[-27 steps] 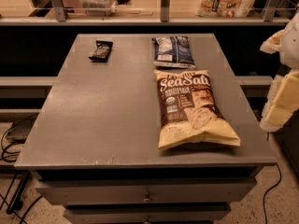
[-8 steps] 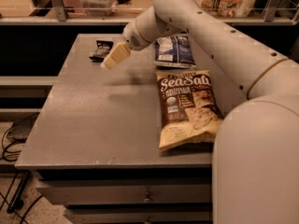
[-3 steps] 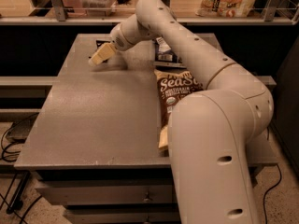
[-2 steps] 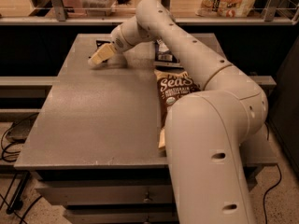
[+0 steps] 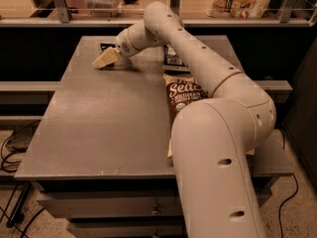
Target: Pick rxbar chocolate
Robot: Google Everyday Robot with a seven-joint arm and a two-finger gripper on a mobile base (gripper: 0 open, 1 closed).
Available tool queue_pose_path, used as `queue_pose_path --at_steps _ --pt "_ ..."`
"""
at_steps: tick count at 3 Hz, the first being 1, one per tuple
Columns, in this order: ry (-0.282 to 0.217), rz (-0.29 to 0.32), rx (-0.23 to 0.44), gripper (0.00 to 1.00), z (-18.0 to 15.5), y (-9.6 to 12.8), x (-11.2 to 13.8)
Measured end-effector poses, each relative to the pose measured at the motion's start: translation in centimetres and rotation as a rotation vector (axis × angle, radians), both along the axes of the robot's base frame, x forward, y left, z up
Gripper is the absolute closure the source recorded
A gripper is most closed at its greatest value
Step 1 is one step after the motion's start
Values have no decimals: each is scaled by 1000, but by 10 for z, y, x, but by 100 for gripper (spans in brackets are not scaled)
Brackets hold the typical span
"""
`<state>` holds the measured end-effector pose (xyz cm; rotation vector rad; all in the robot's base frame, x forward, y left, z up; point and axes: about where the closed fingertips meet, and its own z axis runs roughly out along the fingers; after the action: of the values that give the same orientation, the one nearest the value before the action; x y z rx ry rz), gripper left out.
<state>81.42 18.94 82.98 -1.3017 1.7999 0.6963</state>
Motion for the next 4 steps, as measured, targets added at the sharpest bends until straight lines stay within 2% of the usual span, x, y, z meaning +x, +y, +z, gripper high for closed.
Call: queue_pose_path --at_steps 2,3,4 --pt "-3 4 -2 88 4 1 -1" --pt "-3 4 -2 100 7 1 -1" --pt "-3 4 -2 100 7 1 -1"
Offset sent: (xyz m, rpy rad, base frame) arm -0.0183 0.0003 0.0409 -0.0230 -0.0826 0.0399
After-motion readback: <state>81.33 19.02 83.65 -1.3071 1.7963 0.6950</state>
